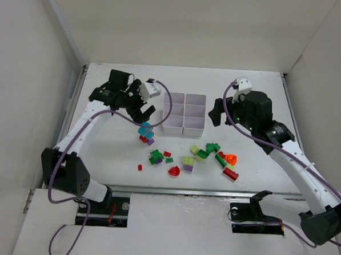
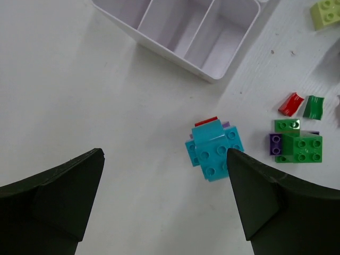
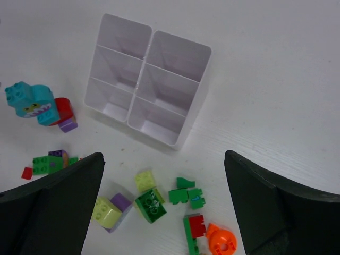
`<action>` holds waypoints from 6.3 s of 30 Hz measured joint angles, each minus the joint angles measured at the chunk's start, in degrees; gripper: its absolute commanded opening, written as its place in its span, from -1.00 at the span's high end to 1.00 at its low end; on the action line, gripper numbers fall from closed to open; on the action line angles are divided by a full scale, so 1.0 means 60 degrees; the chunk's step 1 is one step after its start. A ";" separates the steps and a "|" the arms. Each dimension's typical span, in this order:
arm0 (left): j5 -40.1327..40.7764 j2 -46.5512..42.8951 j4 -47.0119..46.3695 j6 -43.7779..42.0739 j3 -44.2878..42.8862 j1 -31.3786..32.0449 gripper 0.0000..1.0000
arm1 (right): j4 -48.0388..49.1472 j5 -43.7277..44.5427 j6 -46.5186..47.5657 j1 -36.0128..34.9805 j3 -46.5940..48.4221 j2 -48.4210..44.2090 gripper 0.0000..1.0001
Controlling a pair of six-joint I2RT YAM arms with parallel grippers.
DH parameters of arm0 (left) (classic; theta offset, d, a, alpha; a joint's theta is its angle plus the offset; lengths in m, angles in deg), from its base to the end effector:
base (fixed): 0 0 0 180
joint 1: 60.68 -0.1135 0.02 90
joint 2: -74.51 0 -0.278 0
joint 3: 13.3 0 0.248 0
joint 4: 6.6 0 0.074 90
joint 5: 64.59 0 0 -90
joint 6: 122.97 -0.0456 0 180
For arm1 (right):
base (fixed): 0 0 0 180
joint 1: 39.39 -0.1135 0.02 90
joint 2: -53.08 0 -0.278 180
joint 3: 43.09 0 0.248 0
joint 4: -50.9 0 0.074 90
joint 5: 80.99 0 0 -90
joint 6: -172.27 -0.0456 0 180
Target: Sort the legos into containers by color
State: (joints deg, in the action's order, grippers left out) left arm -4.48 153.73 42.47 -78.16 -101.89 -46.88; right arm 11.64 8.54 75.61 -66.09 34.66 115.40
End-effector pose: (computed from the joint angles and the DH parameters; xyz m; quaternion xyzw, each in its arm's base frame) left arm 0.2860 -0.0936 0.3544 0.5260 0.7073 -0.1137 0.4585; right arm 0.2136 0.1079 0.3773 -0.1480 0.8247 0.1600 0.5219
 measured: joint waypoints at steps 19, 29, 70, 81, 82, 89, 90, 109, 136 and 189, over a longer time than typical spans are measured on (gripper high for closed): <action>0.6747 0.0546 -0.0546 0.3541 -0.1701 0.3173 -0.96 | -0.1596 0.0812 -0.1100 0.1275 0.0306 0.1676 -0.61; 0.6116 0.0565 -0.0393 0.4750 -0.0412 0.3432 -0.83 | -0.2841 0.0280 -0.1559 0.1588 -0.1566 0.1501 -0.14; 0.4725 -0.0561 -0.0149 0.5584 -0.0215 0.4065 -0.52 | -0.1432 -0.0860 -0.0321 -0.1636 -0.1082 0.4215 0.06; 0.4739 -0.0590 -0.0146 0.5584 -0.0160 0.4065 -0.52 | -0.1180 -0.1326 -0.0357 -0.1636 -0.1075 0.4371 0.54; 0.4739 -0.0601 -0.0146 0.5584 -0.0153 0.4062 -0.52 | -0.1104 -0.1395 -0.0361 -0.1636 -0.1075 0.4371 0.67; 0.4739 -0.0612 -0.0142 0.5588 -0.0149 0.4065 -0.45 | -0.0812 -0.1803 -0.0419 -0.1639 -0.1056 0.4503 1.00; 0.4739 -0.0612 -0.0142 0.5588 -0.0149 0.4065 -0.42 | -0.0787 -0.1825 -0.0430 -0.1639 -0.1056 0.4503 1.00; 0.4401 -0.0539 -0.0153 0.5246 -0.0146 0.4156 -0.45 | -0.0739 -0.1523 -0.1086 -0.1614 -0.1038 0.3042 1.00; 0.2135 -0.1599 -0.5268 0.0601 0.1337 0.5796 -0.99 | 0.0401 -0.3195 -0.3111 -0.0889 0.1410 0.0463 1.00; 0.2302 -0.1752 -0.4335 0.1355 0.1049 0.5788 1.00 | 0.2262 -0.5264 -0.3406 -0.0747 0.0470 0.0998 0.10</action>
State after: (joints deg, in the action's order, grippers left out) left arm 9.34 143.21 16.46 -70.03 -95.59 -12.15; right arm 25.22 -23.04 55.17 -70.57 37.48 121.39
